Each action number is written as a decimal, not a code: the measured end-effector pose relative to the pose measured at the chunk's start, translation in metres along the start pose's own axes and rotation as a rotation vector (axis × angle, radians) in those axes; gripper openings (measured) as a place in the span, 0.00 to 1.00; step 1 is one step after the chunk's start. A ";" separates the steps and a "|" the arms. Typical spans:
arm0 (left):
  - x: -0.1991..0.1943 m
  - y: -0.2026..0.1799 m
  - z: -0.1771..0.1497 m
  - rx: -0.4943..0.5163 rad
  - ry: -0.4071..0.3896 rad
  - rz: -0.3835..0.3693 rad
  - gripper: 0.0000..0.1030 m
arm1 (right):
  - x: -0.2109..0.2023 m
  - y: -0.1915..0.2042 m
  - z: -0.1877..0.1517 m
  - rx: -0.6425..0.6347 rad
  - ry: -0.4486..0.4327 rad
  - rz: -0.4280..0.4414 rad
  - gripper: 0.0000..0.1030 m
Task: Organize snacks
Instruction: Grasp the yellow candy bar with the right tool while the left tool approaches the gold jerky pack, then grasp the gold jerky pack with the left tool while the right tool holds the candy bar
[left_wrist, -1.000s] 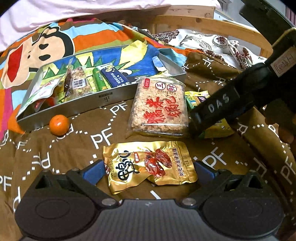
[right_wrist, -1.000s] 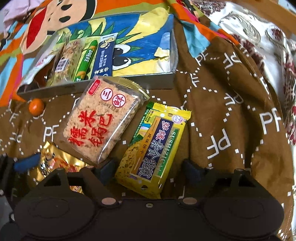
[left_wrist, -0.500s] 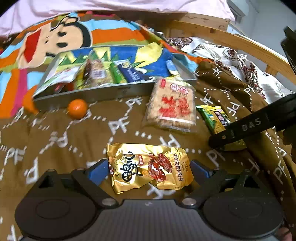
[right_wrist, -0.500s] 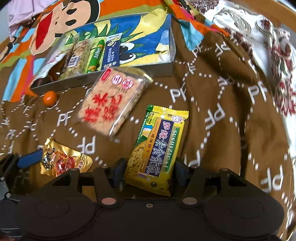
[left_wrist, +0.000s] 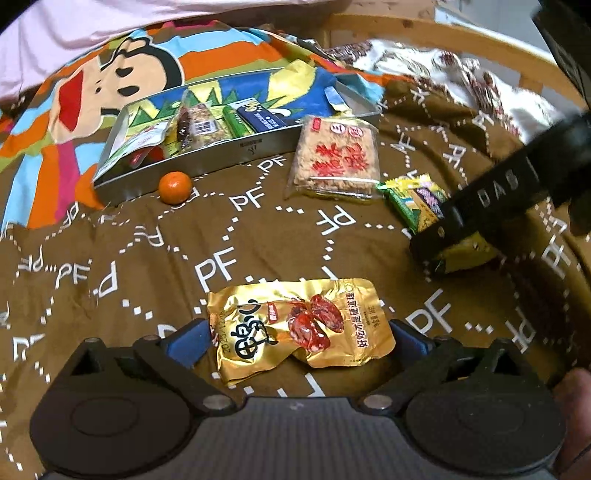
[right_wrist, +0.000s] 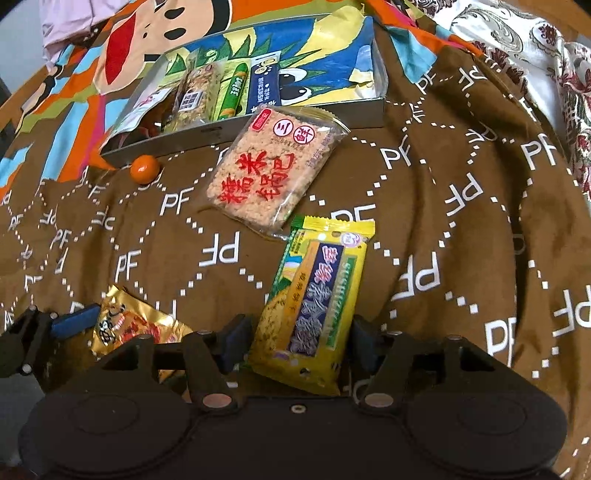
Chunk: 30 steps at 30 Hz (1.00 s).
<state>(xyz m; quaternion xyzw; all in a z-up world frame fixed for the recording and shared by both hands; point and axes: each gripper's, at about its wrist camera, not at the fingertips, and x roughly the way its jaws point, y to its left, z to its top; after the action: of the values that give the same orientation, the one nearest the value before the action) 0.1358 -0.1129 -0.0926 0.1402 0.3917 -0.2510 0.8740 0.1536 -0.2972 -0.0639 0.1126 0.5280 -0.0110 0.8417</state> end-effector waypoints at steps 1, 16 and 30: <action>0.001 -0.001 0.000 0.008 -0.001 0.003 1.00 | 0.002 0.000 0.002 0.007 0.002 0.010 0.77; 0.003 0.003 0.002 -0.004 -0.010 -0.012 0.95 | 0.005 0.017 0.002 -0.154 -0.025 -0.097 0.55; -0.012 0.015 0.003 -0.085 -0.037 -0.028 0.81 | -0.036 0.011 -0.005 -0.142 -0.162 -0.094 0.54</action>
<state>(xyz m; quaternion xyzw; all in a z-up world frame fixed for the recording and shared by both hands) 0.1396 -0.0976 -0.0805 0.0928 0.3876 -0.2491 0.8827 0.1348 -0.2886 -0.0323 0.0266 0.4624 -0.0220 0.8860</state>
